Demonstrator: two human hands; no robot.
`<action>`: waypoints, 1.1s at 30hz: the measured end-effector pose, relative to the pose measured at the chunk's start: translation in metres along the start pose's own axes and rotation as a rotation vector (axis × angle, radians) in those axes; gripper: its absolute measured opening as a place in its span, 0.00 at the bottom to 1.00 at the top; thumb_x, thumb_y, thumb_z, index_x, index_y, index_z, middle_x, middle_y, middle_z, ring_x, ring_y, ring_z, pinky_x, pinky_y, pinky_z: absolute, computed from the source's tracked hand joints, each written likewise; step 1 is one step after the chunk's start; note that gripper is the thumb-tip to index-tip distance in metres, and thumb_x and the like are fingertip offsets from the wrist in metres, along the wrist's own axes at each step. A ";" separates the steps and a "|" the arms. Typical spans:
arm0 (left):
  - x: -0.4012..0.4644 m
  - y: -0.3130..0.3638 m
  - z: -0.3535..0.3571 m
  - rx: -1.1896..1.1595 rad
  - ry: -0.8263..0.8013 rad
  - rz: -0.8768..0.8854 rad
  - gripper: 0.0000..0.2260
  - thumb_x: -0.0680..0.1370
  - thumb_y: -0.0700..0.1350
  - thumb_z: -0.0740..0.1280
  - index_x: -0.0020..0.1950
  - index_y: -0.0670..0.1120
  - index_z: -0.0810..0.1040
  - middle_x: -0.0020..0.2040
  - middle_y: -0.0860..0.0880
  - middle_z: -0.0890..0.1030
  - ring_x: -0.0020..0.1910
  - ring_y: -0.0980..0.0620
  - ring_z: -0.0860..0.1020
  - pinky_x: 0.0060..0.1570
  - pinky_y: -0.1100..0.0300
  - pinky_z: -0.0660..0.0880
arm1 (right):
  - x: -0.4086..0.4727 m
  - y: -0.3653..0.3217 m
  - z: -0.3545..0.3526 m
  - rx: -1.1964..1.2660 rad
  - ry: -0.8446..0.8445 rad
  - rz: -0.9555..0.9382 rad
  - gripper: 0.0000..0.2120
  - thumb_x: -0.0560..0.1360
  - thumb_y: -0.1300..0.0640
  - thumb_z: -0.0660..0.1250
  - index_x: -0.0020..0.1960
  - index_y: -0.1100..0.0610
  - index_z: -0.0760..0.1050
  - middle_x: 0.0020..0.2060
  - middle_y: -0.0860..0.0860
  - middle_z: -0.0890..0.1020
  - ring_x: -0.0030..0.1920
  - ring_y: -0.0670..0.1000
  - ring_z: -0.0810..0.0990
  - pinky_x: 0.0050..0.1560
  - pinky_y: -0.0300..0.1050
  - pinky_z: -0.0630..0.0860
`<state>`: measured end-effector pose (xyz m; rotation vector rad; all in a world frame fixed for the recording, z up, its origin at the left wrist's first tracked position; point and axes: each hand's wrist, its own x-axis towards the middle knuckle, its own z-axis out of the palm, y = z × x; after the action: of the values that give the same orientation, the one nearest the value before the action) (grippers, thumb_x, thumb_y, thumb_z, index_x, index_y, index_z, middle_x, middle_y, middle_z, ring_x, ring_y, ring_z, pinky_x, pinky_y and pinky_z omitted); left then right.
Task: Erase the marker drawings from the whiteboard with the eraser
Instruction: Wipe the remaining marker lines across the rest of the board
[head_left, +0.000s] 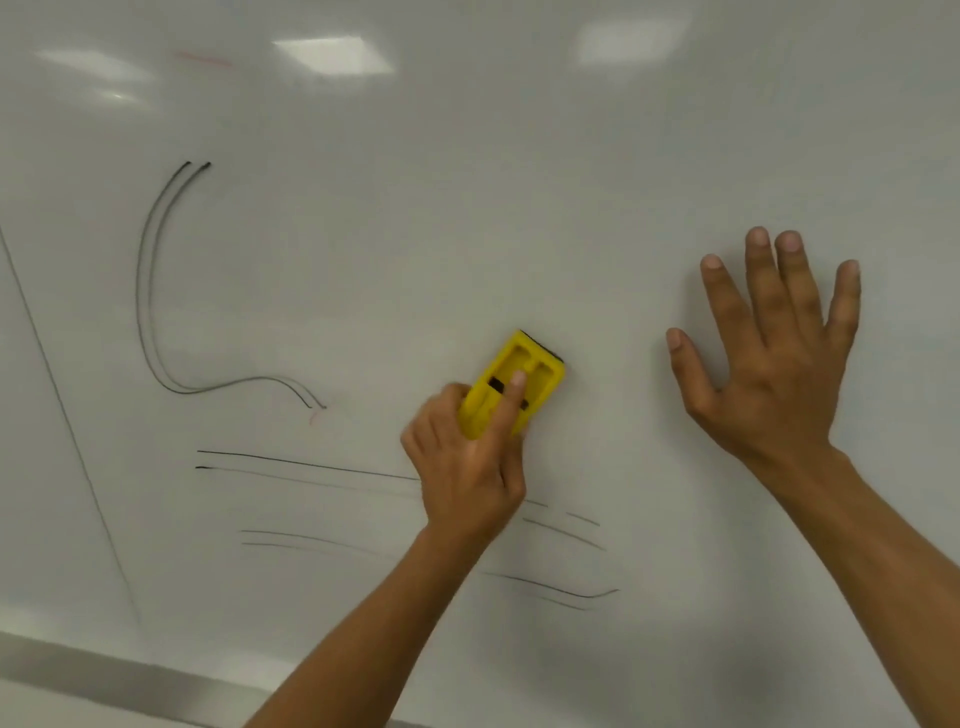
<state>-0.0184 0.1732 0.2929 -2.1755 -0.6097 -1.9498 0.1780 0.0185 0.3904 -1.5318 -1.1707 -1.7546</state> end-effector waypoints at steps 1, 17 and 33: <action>-0.018 0.001 0.005 0.010 -0.037 0.113 0.27 0.76 0.47 0.67 0.74 0.58 0.65 0.61 0.40 0.69 0.55 0.40 0.71 0.51 0.49 0.63 | -0.003 0.001 0.000 -0.005 -0.006 0.004 0.29 0.81 0.46 0.63 0.78 0.57 0.63 0.76 0.61 0.64 0.77 0.61 0.61 0.74 0.71 0.53; -0.141 0.020 0.019 0.026 -0.173 0.050 0.27 0.77 0.46 0.64 0.74 0.61 0.62 0.61 0.41 0.69 0.57 0.40 0.70 0.56 0.47 0.64 | -0.050 0.002 -0.001 0.020 -0.104 -0.053 0.30 0.81 0.46 0.63 0.78 0.58 0.61 0.76 0.61 0.63 0.78 0.60 0.58 0.76 0.65 0.53; -0.224 0.048 0.036 0.083 -0.422 0.178 0.31 0.76 0.41 0.63 0.76 0.63 0.62 0.60 0.42 0.68 0.55 0.40 0.71 0.56 0.46 0.65 | -0.055 0.003 0.003 0.025 -0.112 -0.070 0.30 0.82 0.46 0.61 0.79 0.58 0.59 0.76 0.62 0.63 0.78 0.58 0.55 0.77 0.65 0.49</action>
<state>0.0184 0.1000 0.0763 -2.5060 -0.5181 -1.3618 0.1939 0.0111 0.3376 -1.6099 -1.3107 -1.7109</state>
